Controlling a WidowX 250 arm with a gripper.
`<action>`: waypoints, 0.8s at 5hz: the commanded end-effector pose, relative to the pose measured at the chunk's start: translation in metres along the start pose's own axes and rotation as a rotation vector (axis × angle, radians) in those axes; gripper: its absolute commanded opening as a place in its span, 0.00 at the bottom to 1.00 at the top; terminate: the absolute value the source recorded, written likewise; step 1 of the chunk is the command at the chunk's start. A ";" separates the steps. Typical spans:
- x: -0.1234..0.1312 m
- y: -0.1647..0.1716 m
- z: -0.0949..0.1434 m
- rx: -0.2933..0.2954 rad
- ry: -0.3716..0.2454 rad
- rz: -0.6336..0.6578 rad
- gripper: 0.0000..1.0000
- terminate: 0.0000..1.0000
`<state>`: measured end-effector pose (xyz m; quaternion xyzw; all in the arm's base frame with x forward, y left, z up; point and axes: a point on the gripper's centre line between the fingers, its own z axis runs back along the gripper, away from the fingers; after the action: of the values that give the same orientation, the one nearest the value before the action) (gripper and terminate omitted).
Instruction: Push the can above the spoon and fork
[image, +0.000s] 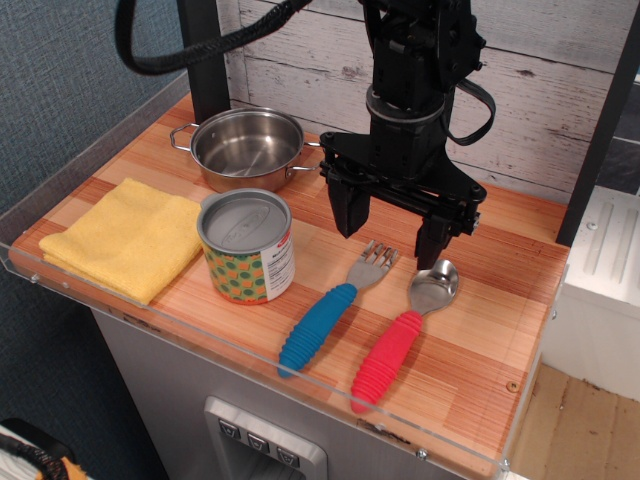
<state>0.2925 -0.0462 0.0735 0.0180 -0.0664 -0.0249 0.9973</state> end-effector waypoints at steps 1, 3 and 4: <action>0.000 0.000 0.000 0.000 0.000 0.000 1.00 0.00; -0.059 0.030 0.034 0.002 0.037 -0.048 1.00 0.00; -0.086 0.045 0.026 -0.017 0.170 -0.054 1.00 0.00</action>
<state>0.1994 0.0040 0.0799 0.0149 0.0366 -0.0494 0.9980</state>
